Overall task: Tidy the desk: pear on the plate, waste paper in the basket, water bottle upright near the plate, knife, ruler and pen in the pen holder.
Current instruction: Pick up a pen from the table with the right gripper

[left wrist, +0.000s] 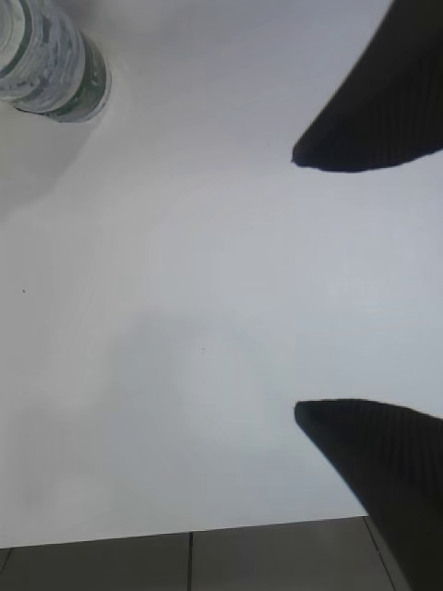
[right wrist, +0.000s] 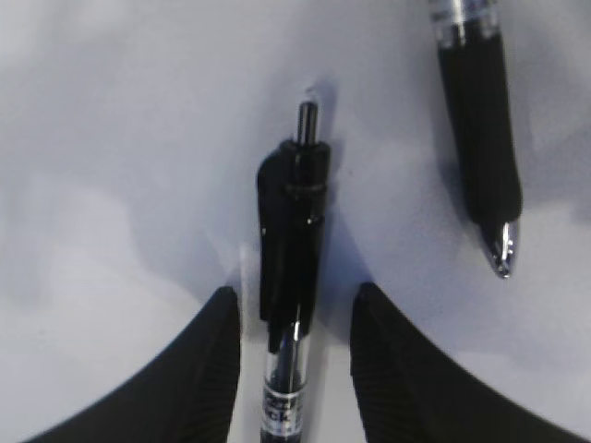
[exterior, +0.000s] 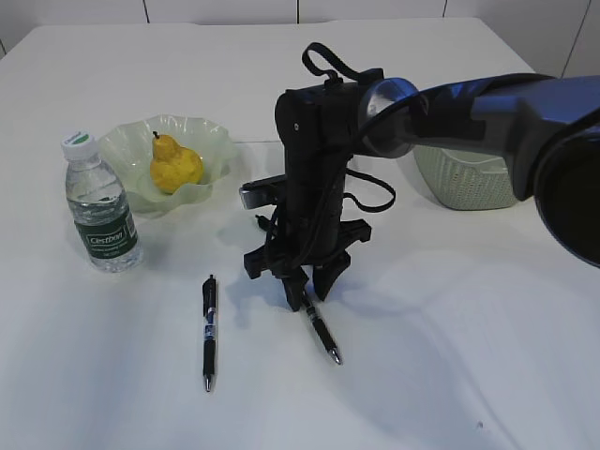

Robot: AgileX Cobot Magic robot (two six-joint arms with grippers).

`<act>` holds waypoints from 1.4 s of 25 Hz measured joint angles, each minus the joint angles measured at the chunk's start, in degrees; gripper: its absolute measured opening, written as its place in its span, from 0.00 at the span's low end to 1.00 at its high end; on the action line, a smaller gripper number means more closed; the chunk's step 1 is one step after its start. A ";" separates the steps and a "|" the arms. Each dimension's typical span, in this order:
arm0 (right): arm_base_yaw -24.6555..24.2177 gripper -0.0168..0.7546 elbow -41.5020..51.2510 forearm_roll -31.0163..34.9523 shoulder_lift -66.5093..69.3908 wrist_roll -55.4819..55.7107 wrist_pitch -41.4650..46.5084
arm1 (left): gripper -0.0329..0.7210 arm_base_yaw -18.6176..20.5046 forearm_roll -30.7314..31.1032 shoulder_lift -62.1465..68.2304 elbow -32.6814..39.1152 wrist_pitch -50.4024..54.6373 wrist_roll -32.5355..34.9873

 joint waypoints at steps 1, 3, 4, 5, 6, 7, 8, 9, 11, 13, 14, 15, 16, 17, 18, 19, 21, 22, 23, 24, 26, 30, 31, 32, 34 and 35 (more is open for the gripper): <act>0.00 0.45 0.00 -0.22 0.00 0.00 0.00 | 0.76 0.00 0.00 0.00 0.00 0.00 0.00; 0.00 0.45 0.00 -0.46 0.00 0.00 0.00 | 0.76 0.00 0.00 0.00 0.00 0.00 0.00; 0.00 0.43 0.00 -0.46 0.00 0.00 0.00 | 0.76 0.00 0.00 0.00 0.00 0.00 0.00; 0.00 0.41 0.00 -0.73 0.00 0.00 0.00 | 0.76 0.00 0.00 0.00 0.00 0.00 0.00; 0.00 0.38 0.00 -0.82 0.00 0.00 0.00 | 0.76 0.00 0.00 0.00 0.00 0.00 0.00; 0.00 0.34 0.00 -0.82 0.00 0.00 0.00 | 0.76 0.00 0.00 0.00 0.00 0.00 0.00; 0.00 0.31 0.00 -0.82 0.00 0.00 0.00 | 0.76 0.00 0.00 0.00 0.00 0.00 0.00; 0.00 0.28 0.00 -0.82 0.00 0.00 0.00 | 0.76 0.00 0.00 0.00 0.00 0.00 0.00; 0.00 0.23 0.00 -0.82 0.00 0.00 0.00 | 0.76 0.00 0.00 0.00 0.00 0.00 0.00; 0.00 0.20 -0.02 -0.82 0.00 0.00 0.00 | 0.76 0.00 -0.55 0.00 0.00 0.00 0.00; 0.00 0.20 -0.02 -0.82 0.00 0.00 0.00 | 0.76 0.00 -0.83 0.00 0.00 0.00 0.00; 0.00 0.19 -0.02 -0.60 0.00 0.00 0.00 | 0.75 0.00 -0.97 0.00 0.00 0.00 0.00; 0.00 0.19 -0.02 -0.37 0.00 0.00 0.00 | 0.75 0.00 -1.10 0.00 0.00 0.00 0.00; 0.00 0.19 -0.02 0.03 0.02 0.00 0.00 | 0.75 0.00 -1.23 0.00 0.00 0.00 0.00; 0.00 0.19 -0.02 0.39 0.02 0.00 0.00 | 0.75 0.00 -1.33 0.00 0.00 0.00 0.00; 0.00 0.19 -0.02 0.93 0.02 0.00 0.00 | 0.75 0.00 -1.33 0.00 0.00 0.00 0.00; 0.00 0.19 -0.02 1.68 0.02 0.00 0.00 | 0.75 0.00 -1.33 0.00 0.00 0.00 0.00; 0.00 0.19 -0.02 2.11 0.02 0.00 0.00 | 0.74 0.00 -1.33 0.00 0.00 0.00 0.00; 0.00 0.19 -0.02 2.47 0.02 0.00 0.00 | 0.74 0.00 -1.33 0.00 0.00 0.00 0.00; 0.00 0.19 -0.02 2.50 -0.23 0.00 0.00 | 0.74 0.00 -1.35 0.00 0.00 0.00 0.00; 0.00 0.19 -0.12 2.26 -1.01 0.00 0.00 | 0.74 0.00 -1.59 0.00 0.00 0.00 0.00; 0.00 0.19 -1.34 1.55 -2.94 0.00 0.00 | 0.74 0.00 -2.19 0.00 0.00 0.00 0.00; 0.00 0.19 -1.92 1.55 -3.34 0.00 0.00 | 0.74 0.00 -2.19 0.00 0.00 0.00 0.00; 0.00 0.19 -2.62 1.55 -3.71 0.00 0.00 | 0.74 0.00 -2.19 0.00 0.00 0.00 0.00; 0.00 0.19 -4.16 1.55 -4.29 0.00 0.00 | 0.74 0.00 -2.30 0.00 0.00 0.00 0.00; 0.00 0.19 -5.04 1.55 -4.73 0.00 0.00 | 0.74 0.00 -2.30 0.00 0.00 0.00 0.00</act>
